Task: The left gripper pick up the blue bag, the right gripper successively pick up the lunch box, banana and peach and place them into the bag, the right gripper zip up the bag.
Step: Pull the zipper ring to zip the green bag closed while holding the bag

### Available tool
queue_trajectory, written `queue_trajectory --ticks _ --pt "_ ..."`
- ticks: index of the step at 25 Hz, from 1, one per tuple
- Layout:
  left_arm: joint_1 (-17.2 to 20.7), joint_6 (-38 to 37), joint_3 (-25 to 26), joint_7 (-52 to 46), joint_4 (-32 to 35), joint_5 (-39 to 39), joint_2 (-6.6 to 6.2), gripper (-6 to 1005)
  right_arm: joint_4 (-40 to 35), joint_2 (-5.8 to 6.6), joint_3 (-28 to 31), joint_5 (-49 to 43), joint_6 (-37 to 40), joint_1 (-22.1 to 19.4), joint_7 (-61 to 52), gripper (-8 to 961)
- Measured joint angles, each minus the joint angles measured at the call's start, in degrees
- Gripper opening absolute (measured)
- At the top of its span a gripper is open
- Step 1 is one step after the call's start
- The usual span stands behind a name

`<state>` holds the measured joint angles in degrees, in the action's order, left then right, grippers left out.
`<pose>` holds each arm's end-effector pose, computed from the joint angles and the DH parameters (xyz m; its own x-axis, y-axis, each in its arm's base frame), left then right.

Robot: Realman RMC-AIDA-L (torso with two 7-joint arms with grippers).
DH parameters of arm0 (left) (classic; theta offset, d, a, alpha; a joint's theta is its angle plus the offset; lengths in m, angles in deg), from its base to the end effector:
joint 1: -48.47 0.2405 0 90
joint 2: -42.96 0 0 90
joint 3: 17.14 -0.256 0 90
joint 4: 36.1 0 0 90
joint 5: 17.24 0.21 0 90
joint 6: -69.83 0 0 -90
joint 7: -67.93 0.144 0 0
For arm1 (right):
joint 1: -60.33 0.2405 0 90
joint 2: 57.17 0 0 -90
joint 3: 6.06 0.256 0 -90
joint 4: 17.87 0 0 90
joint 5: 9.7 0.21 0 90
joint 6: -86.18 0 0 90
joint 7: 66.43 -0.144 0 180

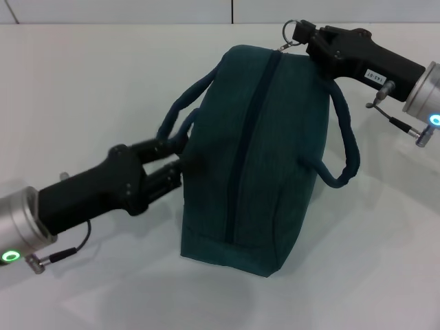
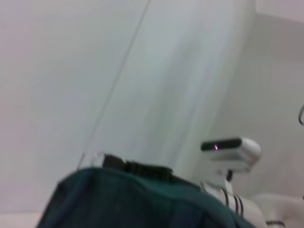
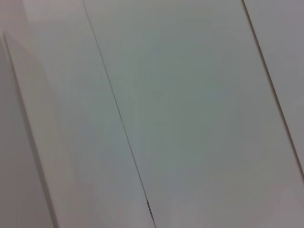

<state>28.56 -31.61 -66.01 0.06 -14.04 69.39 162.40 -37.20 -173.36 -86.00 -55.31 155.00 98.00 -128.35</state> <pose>-0.2678 0.2563 -0.0154 0.4555 0.3170 0.8319 0.5110 -0.8583 0.0472 0.1973 0.3916 -0.0252 0.5508 -0.1644 -0.8183 -0.5707 -0.7895 -0.2256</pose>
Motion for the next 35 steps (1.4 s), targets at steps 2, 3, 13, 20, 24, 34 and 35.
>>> queue_trajectory --ticks 2,3,13,20,24,34,35 --pt "0.6 -0.9 0.0 0.0 0.0 -2.3 0.0 229 0.0 0.0 0.0 0.0 0.1 -0.1 0.0 65" --pt "0.8 -1.3 0.0 -0.3 0.0 -3.5 0.0 232 0.0 0.0 0.0 0.0 0.2 -0.2 0.0 65" --pt "-1.1 2.2 2.5 -13.6 0.0 -12.4 -1.48 741 0.0 0.0 0.2 0.0 1.2 -0.7 -0.6 68" --pt "-2.5 6.3 11.6 -15.1 0.4 -12.6 -1.61 889 0.0 0.06 0.2 0.3 1.6 -1.2 -0.7 70" --pt "-2.7 7.8 14.7 -16.2 0.5 -12.6 -1.83 893 0.0 0.1 0.2 0.4 1.8 -1.5 -0.7 71" --pt "-7.9 9.8 14.1 -25.4 2.4 -4.2 -2.99 892 0.0 0.18 0.2 0.5 2.2 -1.8 -0.7 74" --pt "-8.8 10.5 14.1 -27.6 3.2 -2.2 -3.26 891 0.0 0.18 0.2 0.5 2.2 -1.8 -0.7 74"
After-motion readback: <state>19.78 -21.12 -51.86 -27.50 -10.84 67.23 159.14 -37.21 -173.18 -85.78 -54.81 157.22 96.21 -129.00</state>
